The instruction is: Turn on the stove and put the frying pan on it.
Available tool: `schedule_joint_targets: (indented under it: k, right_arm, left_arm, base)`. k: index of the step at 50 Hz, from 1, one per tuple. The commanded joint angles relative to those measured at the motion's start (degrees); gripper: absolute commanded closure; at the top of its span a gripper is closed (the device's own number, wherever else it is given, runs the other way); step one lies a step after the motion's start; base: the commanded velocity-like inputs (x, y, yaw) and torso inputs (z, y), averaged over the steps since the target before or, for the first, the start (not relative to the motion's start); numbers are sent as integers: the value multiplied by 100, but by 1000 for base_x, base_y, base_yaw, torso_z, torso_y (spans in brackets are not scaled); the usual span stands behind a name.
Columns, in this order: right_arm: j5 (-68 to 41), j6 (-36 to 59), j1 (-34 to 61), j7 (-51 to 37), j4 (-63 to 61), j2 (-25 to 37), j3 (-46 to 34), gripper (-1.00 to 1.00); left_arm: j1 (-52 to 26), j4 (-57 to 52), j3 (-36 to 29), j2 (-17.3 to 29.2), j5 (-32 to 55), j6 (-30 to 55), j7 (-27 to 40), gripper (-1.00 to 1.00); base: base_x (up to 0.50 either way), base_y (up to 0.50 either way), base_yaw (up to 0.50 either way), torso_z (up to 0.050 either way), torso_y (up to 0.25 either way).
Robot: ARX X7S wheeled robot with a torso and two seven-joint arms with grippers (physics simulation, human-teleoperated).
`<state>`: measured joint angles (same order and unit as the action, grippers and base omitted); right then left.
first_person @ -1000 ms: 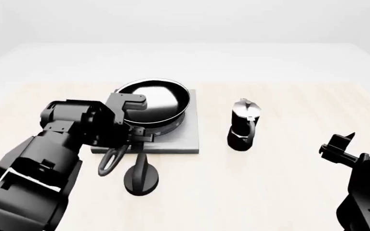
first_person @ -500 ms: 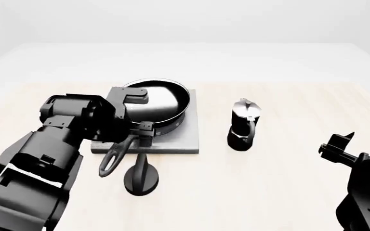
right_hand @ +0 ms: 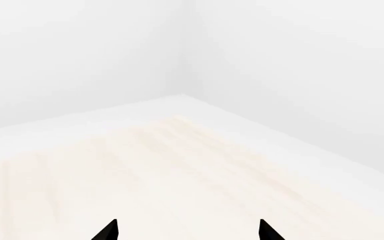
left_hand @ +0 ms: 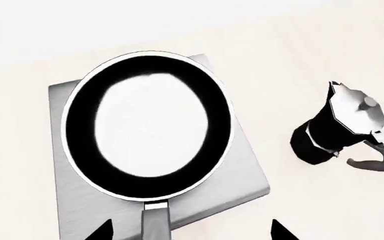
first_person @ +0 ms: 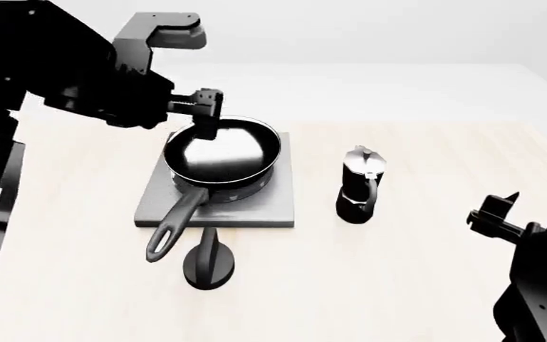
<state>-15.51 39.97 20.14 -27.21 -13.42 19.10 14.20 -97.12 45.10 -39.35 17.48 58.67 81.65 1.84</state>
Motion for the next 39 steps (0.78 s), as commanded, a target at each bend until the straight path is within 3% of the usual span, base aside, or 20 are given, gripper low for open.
schedule_joint_targets:
  k: [1, 3, 10, 12, 17, 22, 29, 39]
  right_arm:
    - [-41, 179, 44, -21, -190, 41, -52, -100]
    - [-64, 202, 39, -15, -243, 55, -30, -100]
    - [-96, 219, 42, 54, -440, 138, -81, -100]
    - [-311, 106, 20, 440, -672, 203, -219, -100]
    - [-56, 44, 348, 451, -1140, 322, -786, -100]
    - [-37, -410, 413, 785, -1563, 424, -1144, -100]
    - [-43, -534, 535, 971, -1711, 455, -1423, -100]
    - [-79, -756, 489, 1125, -1752, 480, -1522, -100]
  left_arm:
    - [-616, -1678, 489, 1128, 2968, 657, 1569, -100]
    - [-416, -2173, 681, 1286, 3121, 435, 1622, -100]
    - [1442, -5141, 1859, 1920, 3393, -1067, 1305, -100]
    - [1928, -5970, 2050, 2005, 2945, -1563, 1001, -100]
    - [3034, -7533, 2035, 1930, 1993, -2292, 1273, -100]
    - [3206, -7937, 1589, 1927, 548, -2758, 967, -100]
    - [3367, -7929, 1433, 1808, 322, -3115, 481, -100]
    - [3464, -7852, 1221, 1698, -47, -3313, 355, -100]
  base:
    - [0, 0, 0, 0, 0]
    - [0, 0, 0, 0, 0]
    - [0, 0, 0, 0, 0]
    - [0, 0, 0, 0, 0]
    - [0, 0, 0, 0, 0]
    - [0, 0, 0, 0, 0]
    - [0, 0, 0, 0, 0]
    - [0, 0, 0, 0, 0]
